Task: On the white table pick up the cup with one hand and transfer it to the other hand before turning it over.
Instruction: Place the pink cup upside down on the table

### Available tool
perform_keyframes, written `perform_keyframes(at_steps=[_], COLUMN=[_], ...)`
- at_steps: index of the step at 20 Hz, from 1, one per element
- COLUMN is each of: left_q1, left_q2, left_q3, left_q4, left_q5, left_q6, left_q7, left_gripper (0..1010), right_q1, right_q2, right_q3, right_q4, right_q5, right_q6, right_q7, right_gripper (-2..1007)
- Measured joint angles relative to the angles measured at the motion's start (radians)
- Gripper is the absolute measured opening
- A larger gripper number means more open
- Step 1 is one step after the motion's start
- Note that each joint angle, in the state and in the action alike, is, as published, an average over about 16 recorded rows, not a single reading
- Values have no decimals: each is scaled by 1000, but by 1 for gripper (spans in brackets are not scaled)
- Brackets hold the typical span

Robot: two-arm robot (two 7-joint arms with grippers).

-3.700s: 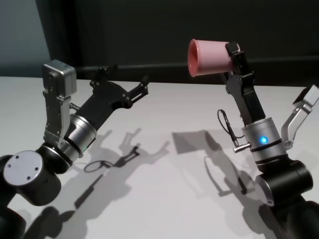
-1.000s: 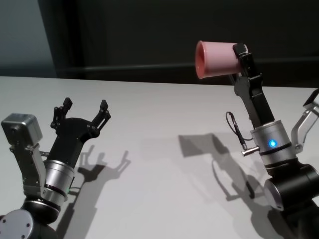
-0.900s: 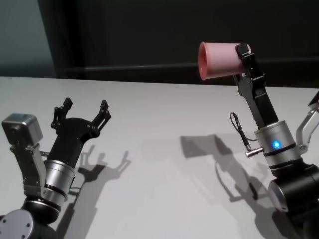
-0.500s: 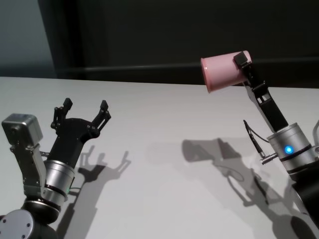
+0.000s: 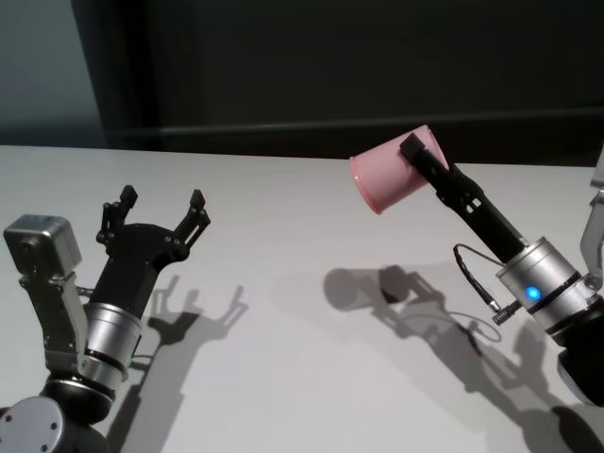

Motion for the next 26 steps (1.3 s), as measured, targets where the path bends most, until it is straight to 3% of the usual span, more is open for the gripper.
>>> perform_keyframes(at_steps=[8, 15, 21, 26], left_q1=[0, -1, -1, -1], left_q2=[0, 0, 0, 0], left_q3=[0, 1, 1, 1], left_q4=[0, 0, 0, 0], left_q5=[0, 1, 1, 1], left_q6=[1, 1, 1, 1], left_q7=[0, 0, 0, 0], left_gripper=[1003, 1003, 1003, 1003], right_q1=[51, 102, 138, 161], right_q2=[59, 94, 107, 107], right_q3=[-96, -174, -218, -241], right_q4=[-33, -61, -68, -53], right_q5=[-225, -417, -539, -611], right_q6=[25, 61, 85, 94], right_q7=[-80, -130, -148, -153], right_gripper=[756, 756, 756, 756])
